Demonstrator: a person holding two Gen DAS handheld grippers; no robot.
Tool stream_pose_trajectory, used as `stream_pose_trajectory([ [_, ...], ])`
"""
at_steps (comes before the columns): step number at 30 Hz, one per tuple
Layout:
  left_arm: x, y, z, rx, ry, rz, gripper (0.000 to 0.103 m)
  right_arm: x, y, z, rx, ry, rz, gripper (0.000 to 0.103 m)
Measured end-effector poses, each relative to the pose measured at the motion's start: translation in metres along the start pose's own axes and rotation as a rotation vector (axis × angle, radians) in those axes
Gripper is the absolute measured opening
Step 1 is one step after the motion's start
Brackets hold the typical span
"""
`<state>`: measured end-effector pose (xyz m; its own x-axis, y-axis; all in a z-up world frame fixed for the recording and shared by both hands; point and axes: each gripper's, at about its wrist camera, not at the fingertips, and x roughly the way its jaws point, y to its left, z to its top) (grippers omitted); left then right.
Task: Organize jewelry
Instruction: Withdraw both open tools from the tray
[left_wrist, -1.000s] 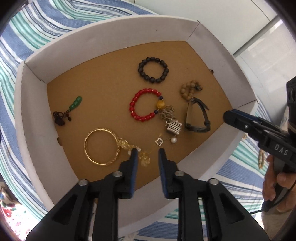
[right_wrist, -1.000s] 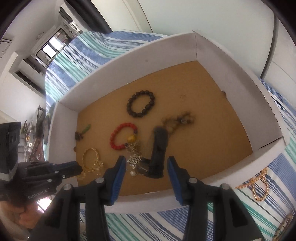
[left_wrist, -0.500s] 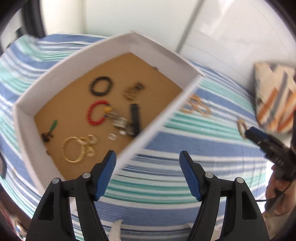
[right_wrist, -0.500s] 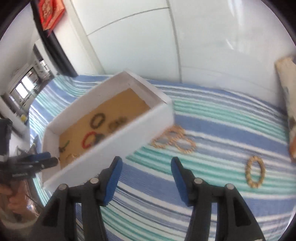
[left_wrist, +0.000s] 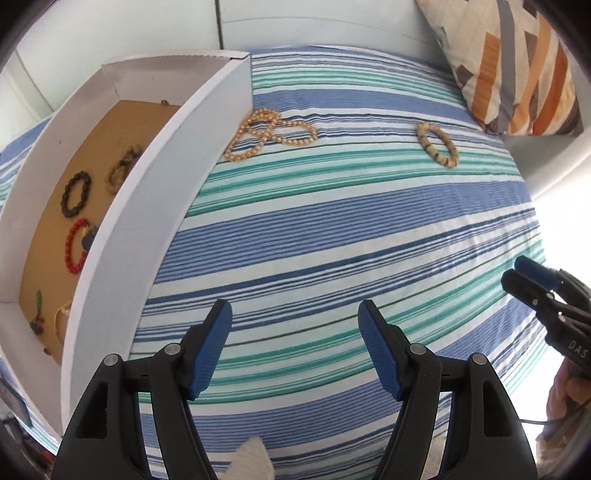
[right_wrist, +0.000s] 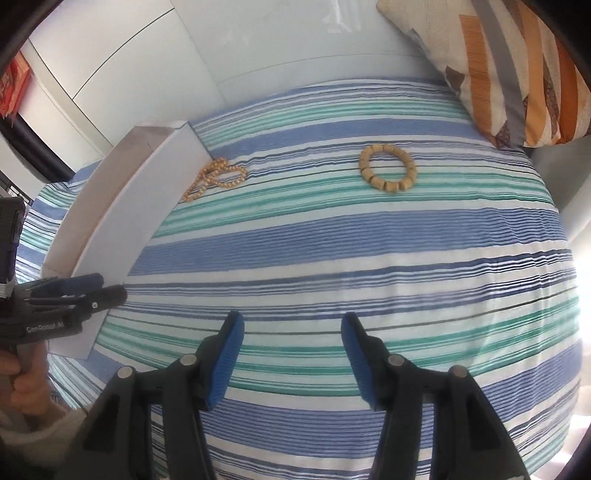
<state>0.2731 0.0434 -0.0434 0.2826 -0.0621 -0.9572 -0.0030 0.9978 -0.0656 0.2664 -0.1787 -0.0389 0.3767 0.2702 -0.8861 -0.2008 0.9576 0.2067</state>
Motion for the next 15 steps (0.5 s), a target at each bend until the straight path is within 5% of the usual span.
stream_pose_trajectory([
  [15,0.011,-0.016,0.007,0.061,-0.012,0.056,0.073,-0.002,-0.004,-0.007,0.028,-0.007,-0.001,0.056],
])
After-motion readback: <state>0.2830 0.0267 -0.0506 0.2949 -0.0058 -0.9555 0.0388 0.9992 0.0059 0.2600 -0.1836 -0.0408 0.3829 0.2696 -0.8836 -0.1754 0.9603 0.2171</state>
